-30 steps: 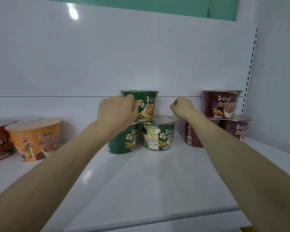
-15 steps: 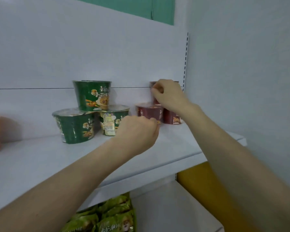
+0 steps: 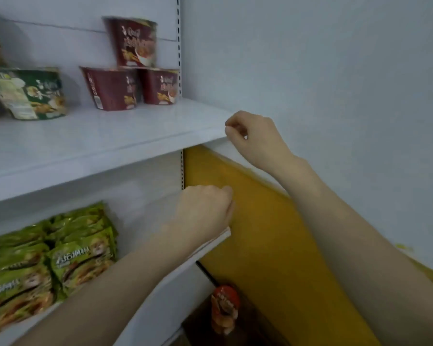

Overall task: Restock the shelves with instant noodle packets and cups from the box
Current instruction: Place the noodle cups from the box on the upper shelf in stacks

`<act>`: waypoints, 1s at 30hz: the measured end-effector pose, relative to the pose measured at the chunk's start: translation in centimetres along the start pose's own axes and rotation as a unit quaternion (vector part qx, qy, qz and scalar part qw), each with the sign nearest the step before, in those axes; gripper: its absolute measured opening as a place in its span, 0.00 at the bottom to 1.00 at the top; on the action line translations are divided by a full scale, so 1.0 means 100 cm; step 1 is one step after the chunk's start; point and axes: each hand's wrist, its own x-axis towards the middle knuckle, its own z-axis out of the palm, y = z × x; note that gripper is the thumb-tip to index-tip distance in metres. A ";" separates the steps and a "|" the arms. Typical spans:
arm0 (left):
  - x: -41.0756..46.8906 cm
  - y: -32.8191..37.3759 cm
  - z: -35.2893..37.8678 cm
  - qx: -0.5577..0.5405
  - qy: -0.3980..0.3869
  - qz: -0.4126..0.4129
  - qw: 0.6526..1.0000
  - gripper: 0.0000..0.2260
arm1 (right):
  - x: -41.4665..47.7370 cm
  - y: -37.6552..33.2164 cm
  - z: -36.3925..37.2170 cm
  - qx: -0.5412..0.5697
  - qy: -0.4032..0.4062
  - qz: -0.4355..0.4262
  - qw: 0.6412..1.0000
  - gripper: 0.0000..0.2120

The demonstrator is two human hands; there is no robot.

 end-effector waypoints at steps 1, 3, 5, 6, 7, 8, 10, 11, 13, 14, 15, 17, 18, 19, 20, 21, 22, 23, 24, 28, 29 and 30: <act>-0.005 0.011 0.013 -0.005 -0.021 -0.005 1.000 0.12 | -0.014 0.013 0.004 -0.004 -0.009 0.010 1.000 0.10; -0.015 0.031 0.041 -0.020 -0.075 -0.026 0.997 0.13 | -0.043 0.037 0.014 -0.015 -0.032 0.036 0.999 0.11; -0.029 0.045 0.070 -0.008 -0.118 -0.041 0.992 0.14 | -0.072 0.060 0.028 -0.025 -0.055 0.060 0.996 0.12; -0.037 0.050 0.086 -0.008 -0.138 -0.048 0.989 0.14 | -0.085 0.071 0.036 -0.029 -0.068 0.072 0.995 0.13; -0.046 0.053 0.101 -0.019 -0.159 -0.059 0.985 0.14 | -0.097 0.082 0.045 -0.032 -0.082 0.086 0.992 0.13; -0.055 0.055 0.115 -0.033 -0.178 -0.070 0.981 0.14 | -0.109 0.092 0.054 -0.036 -0.097 0.100 0.990 0.13; -0.073 0.057 0.146 -0.062 -0.209 -0.075 0.973 0.14 | -0.132 0.112 0.073 -0.042 -0.129 0.133 0.982 0.13; -0.081 0.058 0.160 -0.070 -0.227 -0.077 0.968 0.14 | -0.142 0.121 0.084 -0.046 -0.145 0.152 0.977 0.13; -0.097 0.058 0.186 -0.081 -0.264 -0.084 0.957 0.15 | -0.160 0.139 0.105 -0.051 -0.175 0.188 0.965 0.13; -0.105 0.058 0.202 -0.092 -0.275 -0.087 0.953 0.15 | -0.169 0.147 0.116 -0.053 -0.188 0.203 0.960 0.13; -0.111 0.057 0.216 -0.104 -0.288 -0.089 0.948 0.15 | -0.178 0.156 0.126 -0.055 -0.201 0.218 0.954 0.13; -0.123 0.055 0.244 -0.124 -0.316 -0.094 0.936 0.14 | -0.195 0.173 0.147 -0.052 -0.227 0.254 0.939 0.13; -0.128 0.055 0.259 -0.134 -0.325 -0.101 0.931 0.14 | -0.203 0.181 0.158 -0.049 -0.241 0.272 0.930 0.13; -0.132 0.054 0.273 -0.142 -0.337 -0.109 0.924 0.14 | -0.212 0.188 0.168 -0.047 -0.254 0.287 0.923 0.13; -0.135 0.053 0.286 -0.148 -0.347 -0.116 0.919 0.14 | -0.221 0.195 0.179 -0.044 -0.262 0.301 0.916 0.13; -0.138 0.052 0.299 -0.151 -0.355 -0.122 0.914 0.14 | -0.230 0.202 0.190 -0.041 -0.268 0.316 0.909 0.13; -0.140 0.051 0.311 -0.151 -0.364 -0.127 0.910 0.14 | -0.239 0.209 0.201 -0.038 -0.273 0.331 0.902 0.13; -0.142 0.050 0.323 -0.154 -0.369 -0.133 0.907 0.14 | -0.248 0.216 0.212 -0.036 -0.278 0.346 0.895 0.13; -0.144 0.048 0.336 -0.159 -0.372 -0.139 0.904 0.13 | -0.257 0.223 0.223 -0.035 -0.282 0.358 0.889 0.13; -0.152 0.041 0.397 -0.192 -0.376 -0.173 0.890 0.13 | -0.300 0.253 0.267 -0.027 -0.297 0.405 0.864 0.14; -0.154 0.039 0.416 -0.200 -0.375 -0.184 0.886 0.13 | -0.312 0.262 0.279 -0.025 -0.302 0.417 0.857 0.15; -0.155 0.037 0.436 -0.204 -0.374 -0.191 0.884 0.13 | -0.325 0.272 0.292 -0.021 -0.308 0.428 0.849 0.15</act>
